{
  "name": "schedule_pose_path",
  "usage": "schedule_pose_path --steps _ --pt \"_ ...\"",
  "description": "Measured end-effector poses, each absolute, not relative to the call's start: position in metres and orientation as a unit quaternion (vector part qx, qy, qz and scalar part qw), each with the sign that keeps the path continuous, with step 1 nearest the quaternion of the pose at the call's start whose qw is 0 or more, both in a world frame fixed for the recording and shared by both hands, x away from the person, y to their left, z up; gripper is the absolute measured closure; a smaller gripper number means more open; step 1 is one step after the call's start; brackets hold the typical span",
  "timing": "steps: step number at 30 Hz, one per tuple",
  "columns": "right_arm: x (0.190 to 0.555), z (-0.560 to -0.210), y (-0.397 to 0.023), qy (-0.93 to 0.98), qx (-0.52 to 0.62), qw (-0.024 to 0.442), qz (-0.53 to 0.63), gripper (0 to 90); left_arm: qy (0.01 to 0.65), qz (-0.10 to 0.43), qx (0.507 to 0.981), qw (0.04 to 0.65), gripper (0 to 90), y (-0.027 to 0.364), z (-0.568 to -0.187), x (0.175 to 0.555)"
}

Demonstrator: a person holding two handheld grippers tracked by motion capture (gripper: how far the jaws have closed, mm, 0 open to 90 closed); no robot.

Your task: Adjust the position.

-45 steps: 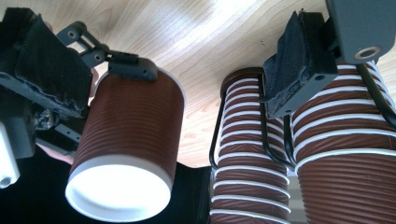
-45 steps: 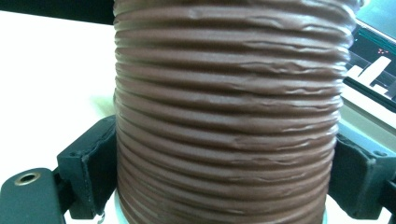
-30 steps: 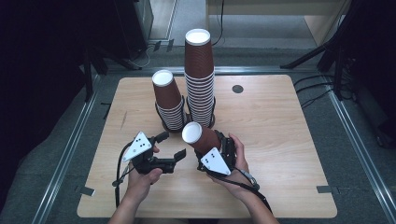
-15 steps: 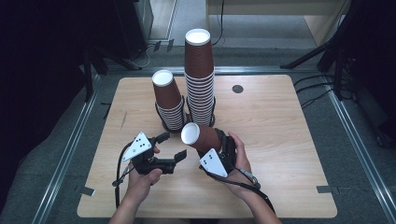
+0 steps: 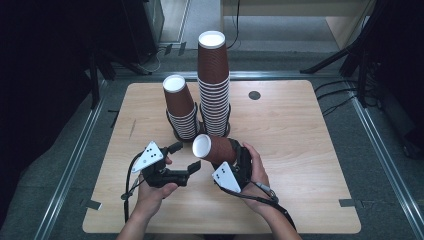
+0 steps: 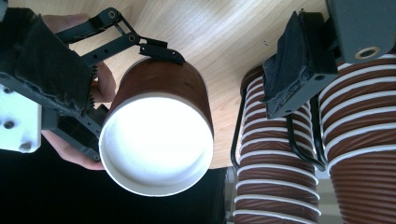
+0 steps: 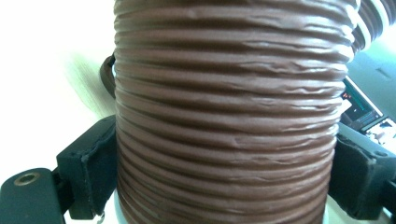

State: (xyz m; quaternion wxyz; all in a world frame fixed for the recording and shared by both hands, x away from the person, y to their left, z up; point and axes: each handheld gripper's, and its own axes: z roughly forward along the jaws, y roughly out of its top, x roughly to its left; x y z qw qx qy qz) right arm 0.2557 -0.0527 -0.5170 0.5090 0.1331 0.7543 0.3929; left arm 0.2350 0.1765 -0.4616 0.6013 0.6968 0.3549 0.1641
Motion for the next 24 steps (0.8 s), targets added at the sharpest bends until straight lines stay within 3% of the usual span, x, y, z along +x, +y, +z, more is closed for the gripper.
schedule_pose_path --steps 24 --pt "0.241 -0.523 -0.039 0.754 0.041 0.540 0.371 10.2 0.347 0.135 0.711 0.596 10.9 0.165 -0.463 0.235"
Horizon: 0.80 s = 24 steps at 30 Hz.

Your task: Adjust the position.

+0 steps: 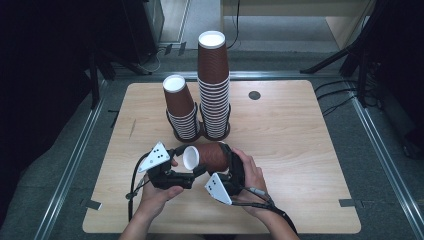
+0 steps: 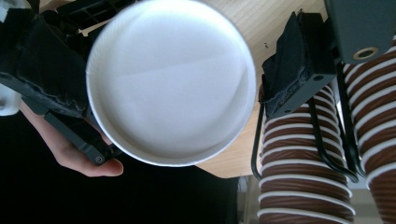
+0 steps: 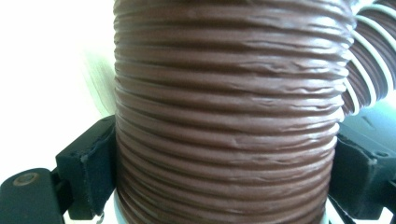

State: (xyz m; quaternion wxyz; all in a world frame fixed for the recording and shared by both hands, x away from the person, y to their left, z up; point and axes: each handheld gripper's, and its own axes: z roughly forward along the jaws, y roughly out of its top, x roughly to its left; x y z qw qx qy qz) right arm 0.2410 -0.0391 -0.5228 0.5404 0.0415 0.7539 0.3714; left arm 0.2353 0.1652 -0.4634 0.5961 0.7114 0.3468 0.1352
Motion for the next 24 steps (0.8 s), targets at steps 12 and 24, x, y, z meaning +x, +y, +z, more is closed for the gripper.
schedule_pose_path --steps 12,24 --pt "0.2389 -0.5224 -0.0378 0.747 0.014 0.559 0.360 9.9 0.348 0.127 0.710 0.598 20.2 0.1667 -0.4631 0.2357" --pt "0.2380 -0.5232 -0.0386 0.748 0.014 0.557 0.360 1.6 0.345 0.107 0.704 0.611 22.1 0.1721 -0.4646 0.2385"
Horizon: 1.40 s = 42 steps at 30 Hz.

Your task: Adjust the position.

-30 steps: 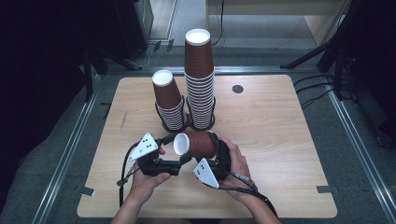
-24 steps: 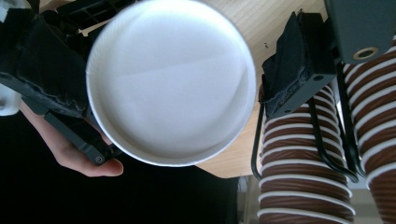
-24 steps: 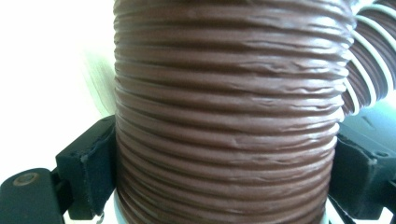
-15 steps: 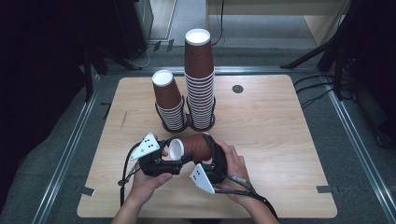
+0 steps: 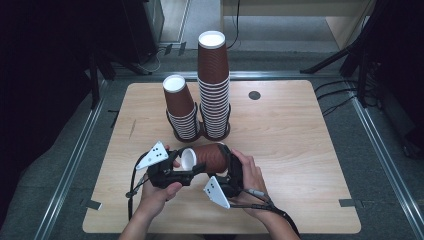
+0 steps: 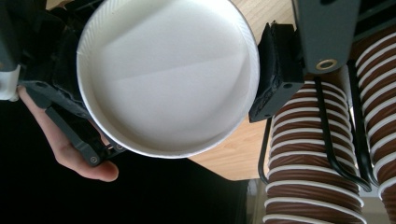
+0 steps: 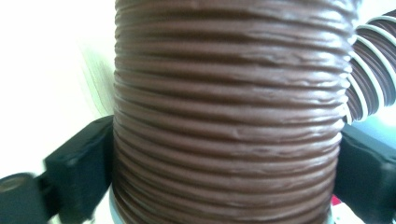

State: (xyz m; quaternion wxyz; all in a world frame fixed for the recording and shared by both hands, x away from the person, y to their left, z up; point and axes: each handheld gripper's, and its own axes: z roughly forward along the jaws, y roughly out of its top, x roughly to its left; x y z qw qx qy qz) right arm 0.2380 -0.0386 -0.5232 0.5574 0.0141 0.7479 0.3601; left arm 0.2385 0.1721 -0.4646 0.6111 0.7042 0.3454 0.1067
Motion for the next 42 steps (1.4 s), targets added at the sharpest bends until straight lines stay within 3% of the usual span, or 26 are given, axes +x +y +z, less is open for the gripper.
schedule_pose_path --steps 24,37,42 --pt "0.234 -0.519 -0.068 0.742 0.072 0.544 0.385 0.0 0.365 0.139 0.674 0.627 22.6 0.192 -0.461 0.239" --pt "0.235 -0.514 -0.078 0.724 0.220 0.472 0.452 0.1 0.369 0.166 0.659 0.634 22.6 0.196 -0.463 0.238" --pt "0.237 -0.517 -0.079 0.712 0.293 0.415 0.486 0.4 0.372 0.167 0.657 0.634 22.7 0.196 -0.465 0.239"
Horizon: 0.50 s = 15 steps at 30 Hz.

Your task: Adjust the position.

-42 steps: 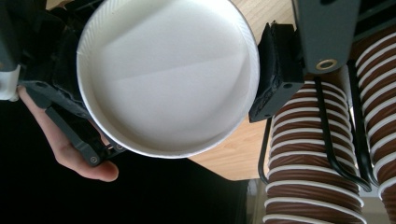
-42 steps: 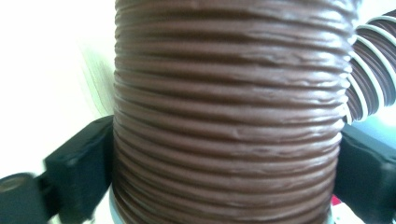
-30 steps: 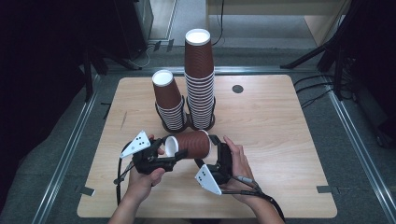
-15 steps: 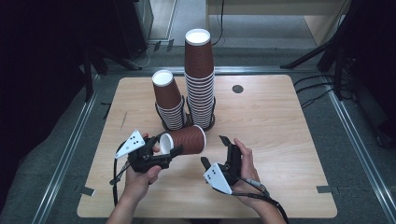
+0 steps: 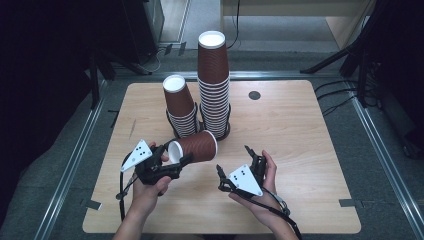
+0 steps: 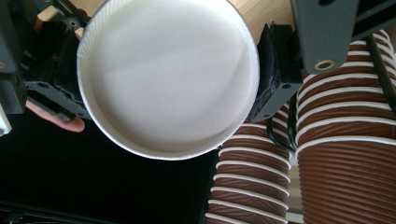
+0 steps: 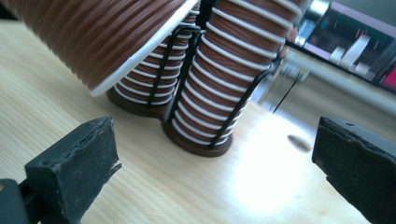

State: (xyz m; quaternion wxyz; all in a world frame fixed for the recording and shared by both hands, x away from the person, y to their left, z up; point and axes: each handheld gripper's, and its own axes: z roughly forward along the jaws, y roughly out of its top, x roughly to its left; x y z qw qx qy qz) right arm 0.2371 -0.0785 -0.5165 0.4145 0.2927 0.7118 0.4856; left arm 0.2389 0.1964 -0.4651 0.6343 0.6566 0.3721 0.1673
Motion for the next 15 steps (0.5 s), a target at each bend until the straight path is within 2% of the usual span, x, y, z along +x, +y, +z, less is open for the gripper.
schedule_pose_path --steps 3,6,10,15 --pt "0.2377 -0.5169 -0.0784 0.698 0.338 0.382 0.502 0.6 0.373 0.174 0.657 0.632 22.6 0.1959 -0.4661 0.2384" --pt "0.2376 -0.5163 -0.0780 0.678 0.365 0.378 0.513 4.5 0.373 0.181 0.655 0.632 22.6 0.1960 -0.4669 0.2384" --pt "0.2362 -0.5143 -0.0770 0.653 0.408 0.337 0.541 4.5 0.375 0.184 0.648 0.637 22.5 0.1983 -0.4678 0.2383" --pt "0.2299 -0.5162 -0.0711 0.629 0.433 0.307 0.568 4.3 0.374 0.190 0.646 0.637 22.6 0.1994 -0.4679 0.2384"
